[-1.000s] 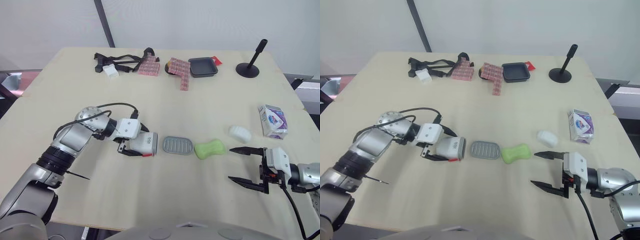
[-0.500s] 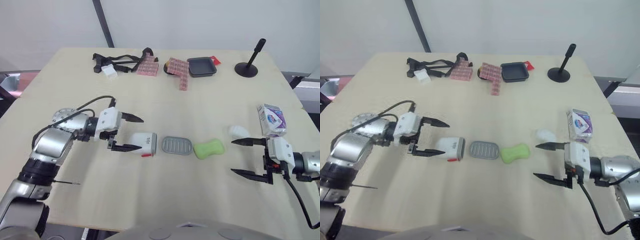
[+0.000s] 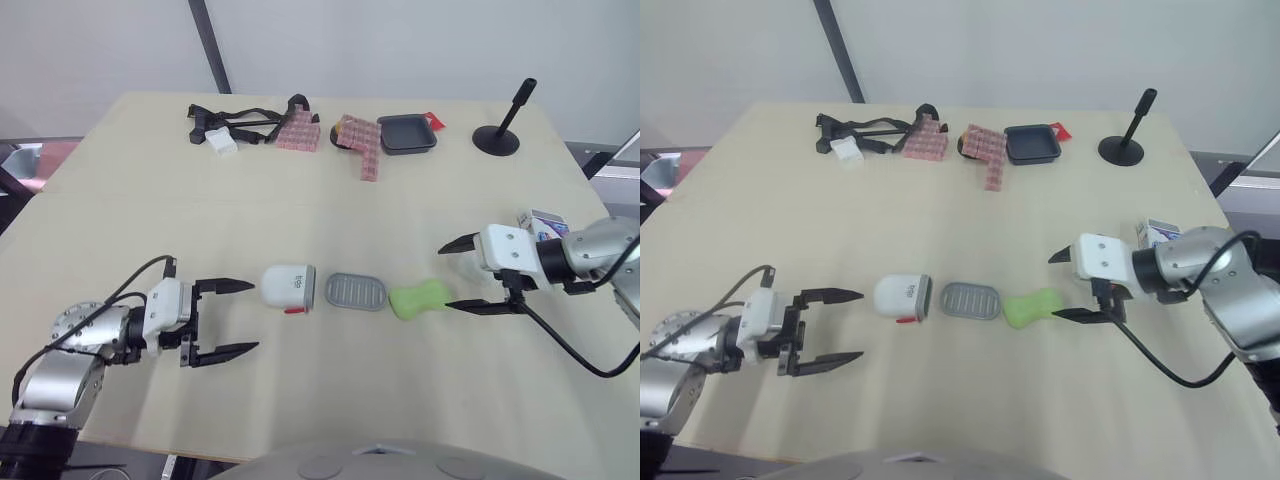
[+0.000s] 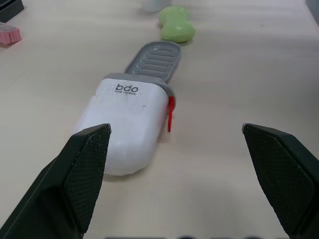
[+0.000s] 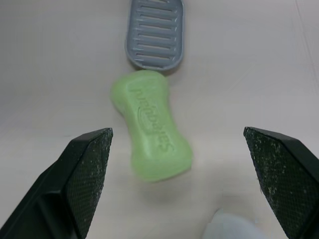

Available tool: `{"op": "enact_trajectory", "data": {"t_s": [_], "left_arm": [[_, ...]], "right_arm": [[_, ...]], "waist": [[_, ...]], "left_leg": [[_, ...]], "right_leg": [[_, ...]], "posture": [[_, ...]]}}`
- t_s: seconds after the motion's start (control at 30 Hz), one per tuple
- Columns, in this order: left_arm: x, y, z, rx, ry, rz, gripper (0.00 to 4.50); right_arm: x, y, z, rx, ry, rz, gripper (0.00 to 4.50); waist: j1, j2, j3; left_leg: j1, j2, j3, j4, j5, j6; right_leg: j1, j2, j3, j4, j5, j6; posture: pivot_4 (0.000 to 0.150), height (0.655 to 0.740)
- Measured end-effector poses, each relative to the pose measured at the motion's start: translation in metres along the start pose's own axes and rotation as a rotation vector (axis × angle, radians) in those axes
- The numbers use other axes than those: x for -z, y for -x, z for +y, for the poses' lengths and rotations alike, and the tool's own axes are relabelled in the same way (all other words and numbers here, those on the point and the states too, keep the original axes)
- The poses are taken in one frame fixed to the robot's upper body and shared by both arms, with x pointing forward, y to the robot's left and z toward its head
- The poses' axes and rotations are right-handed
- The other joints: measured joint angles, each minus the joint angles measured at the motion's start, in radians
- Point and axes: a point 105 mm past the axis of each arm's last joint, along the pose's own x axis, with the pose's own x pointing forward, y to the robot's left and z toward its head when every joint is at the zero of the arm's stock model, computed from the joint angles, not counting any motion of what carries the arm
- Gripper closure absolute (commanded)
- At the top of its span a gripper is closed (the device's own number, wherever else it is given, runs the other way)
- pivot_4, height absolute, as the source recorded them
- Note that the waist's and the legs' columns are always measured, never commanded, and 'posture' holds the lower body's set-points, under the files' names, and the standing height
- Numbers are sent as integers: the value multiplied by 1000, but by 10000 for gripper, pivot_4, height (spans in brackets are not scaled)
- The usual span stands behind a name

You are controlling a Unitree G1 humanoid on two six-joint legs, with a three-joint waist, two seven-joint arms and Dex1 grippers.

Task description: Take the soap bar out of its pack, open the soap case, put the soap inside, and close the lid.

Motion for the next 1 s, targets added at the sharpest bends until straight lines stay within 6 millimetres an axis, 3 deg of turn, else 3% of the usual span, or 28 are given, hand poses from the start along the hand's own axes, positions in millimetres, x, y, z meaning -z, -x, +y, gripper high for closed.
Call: {"op": "enact_trajectory", "data": {"t_s": [0.23,0.43,1.0], "left_arm": [[2,-2,-11,-110,24,-10,92],[4,-6,-20,-99,16,0,92],[0,-16,-30,-14,-28,-3,92]], "right_arm": [[-9,-22,5,-101,44,45,0],[-12,-35,1,-152,134,128,0],[5,-57,10,-249,81,137,0]], "waist": [[-4,0,0],[-15,0,0],[-16,0,1]], "left_leg": [[1,0,0,-1,0,0],[2,0,1,-1,0,-1],[4,0,2,-1,0,-1]], "right_leg": [[0,0,0,0,0,0],[0,1,1,1,0,0],[1,1,3,2,2,4]], "posture": [[1500,7400],[1500,7400],[1500,7400]]}}
